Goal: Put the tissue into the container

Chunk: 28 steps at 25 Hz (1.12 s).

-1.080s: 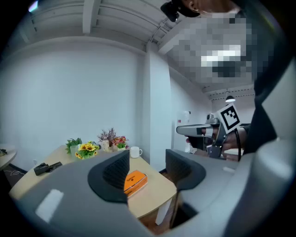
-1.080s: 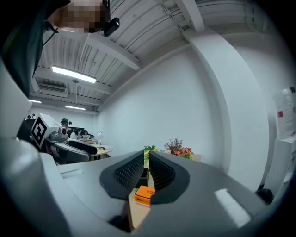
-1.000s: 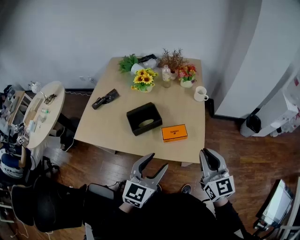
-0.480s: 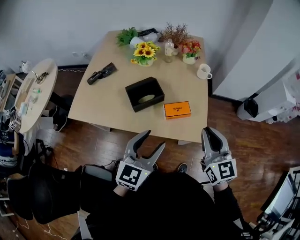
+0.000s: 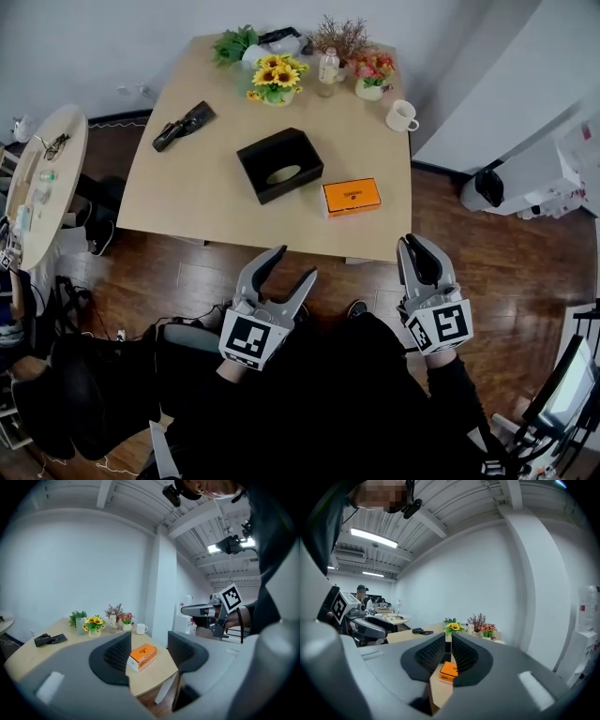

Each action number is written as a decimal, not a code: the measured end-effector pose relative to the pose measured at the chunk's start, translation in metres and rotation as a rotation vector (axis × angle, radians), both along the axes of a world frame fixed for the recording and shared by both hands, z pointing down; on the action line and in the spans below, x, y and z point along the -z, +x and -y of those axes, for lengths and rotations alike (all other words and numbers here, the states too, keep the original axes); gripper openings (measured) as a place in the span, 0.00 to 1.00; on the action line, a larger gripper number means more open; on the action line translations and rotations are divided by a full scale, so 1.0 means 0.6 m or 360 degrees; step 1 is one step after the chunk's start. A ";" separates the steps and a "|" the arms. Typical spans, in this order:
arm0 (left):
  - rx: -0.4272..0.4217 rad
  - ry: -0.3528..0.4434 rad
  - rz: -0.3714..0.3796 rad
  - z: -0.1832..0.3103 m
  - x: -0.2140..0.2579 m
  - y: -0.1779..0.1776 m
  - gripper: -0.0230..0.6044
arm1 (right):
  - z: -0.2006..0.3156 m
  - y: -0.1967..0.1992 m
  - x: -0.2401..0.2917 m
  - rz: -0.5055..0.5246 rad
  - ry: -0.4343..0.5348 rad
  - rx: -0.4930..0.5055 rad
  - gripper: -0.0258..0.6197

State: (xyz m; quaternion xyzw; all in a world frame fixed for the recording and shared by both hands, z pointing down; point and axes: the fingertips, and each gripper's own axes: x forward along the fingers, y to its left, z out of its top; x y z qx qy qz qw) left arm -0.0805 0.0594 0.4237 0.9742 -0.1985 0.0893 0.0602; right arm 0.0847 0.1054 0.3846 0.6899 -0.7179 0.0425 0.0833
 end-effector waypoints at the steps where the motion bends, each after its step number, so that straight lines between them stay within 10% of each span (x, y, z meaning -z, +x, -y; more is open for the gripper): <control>1: -0.0004 -0.0005 0.0016 0.002 -0.008 0.001 0.40 | 0.002 0.003 -0.006 -0.0007 -0.0022 0.0000 0.11; 10: 0.0020 0.0009 0.0119 0.045 -0.055 0.048 0.41 | 0.067 0.068 -0.092 -0.0032 -0.0191 0.0125 0.16; 28: 0.0196 -0.0217 0.0591 0.128 -0.259 0.223 0.62 | 0.188 0.154 -0.360 -0.0140 -0.0624 0.0741 0.69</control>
